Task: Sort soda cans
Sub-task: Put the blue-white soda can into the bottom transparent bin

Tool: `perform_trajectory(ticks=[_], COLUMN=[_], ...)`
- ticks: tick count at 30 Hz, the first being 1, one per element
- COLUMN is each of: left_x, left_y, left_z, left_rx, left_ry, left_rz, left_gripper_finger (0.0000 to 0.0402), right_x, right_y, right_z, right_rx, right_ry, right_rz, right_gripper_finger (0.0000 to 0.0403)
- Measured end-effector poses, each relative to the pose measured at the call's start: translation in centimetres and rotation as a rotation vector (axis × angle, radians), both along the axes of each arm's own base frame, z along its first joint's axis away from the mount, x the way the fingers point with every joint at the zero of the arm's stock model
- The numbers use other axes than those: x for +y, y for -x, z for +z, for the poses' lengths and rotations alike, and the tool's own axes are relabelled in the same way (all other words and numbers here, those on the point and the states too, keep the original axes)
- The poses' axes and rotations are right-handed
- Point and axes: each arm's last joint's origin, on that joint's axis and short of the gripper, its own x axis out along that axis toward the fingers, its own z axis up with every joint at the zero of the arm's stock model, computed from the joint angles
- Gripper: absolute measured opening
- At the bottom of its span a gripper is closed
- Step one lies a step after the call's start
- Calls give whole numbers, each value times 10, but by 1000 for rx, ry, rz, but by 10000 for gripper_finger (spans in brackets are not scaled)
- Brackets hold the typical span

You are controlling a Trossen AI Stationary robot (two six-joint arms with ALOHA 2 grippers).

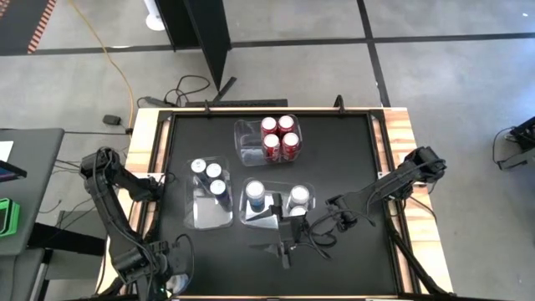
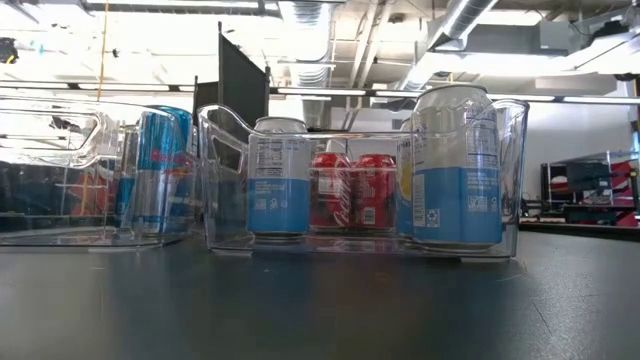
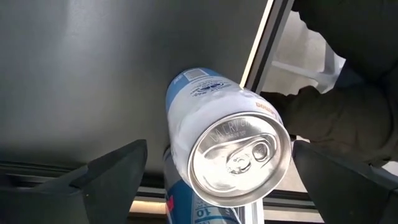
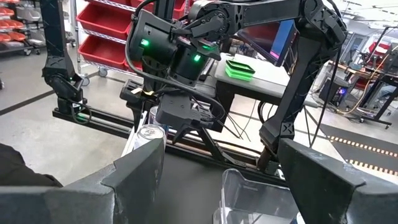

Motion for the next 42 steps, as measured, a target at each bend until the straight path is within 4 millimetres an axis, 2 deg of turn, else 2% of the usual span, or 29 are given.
perform_trajectory(ticks=[16,23,33,37,42], left_x=[0,2,9,13,15], left_y=[5,8,11,13,13], left_z=[-12,-35,-51,-60,-62], left_rx=[-19,0,7,13,8], left_ry=[-22,-14,-66,-90,-93], left_rz=[32,45,42,42,19], left_gripper_finger=[400,400,399,379,316], right_x=[0,0,0,-1,-1], right_y=[0,0,0,0,0], right_z=[0,0,0,0,0], right_rx=[1,1,1,0,1], right_ry=[0,0,-8,-8,-11], right_rz=[0,0,-2,-2,-2], right_gripper_finger=[332,332,332,332,332])
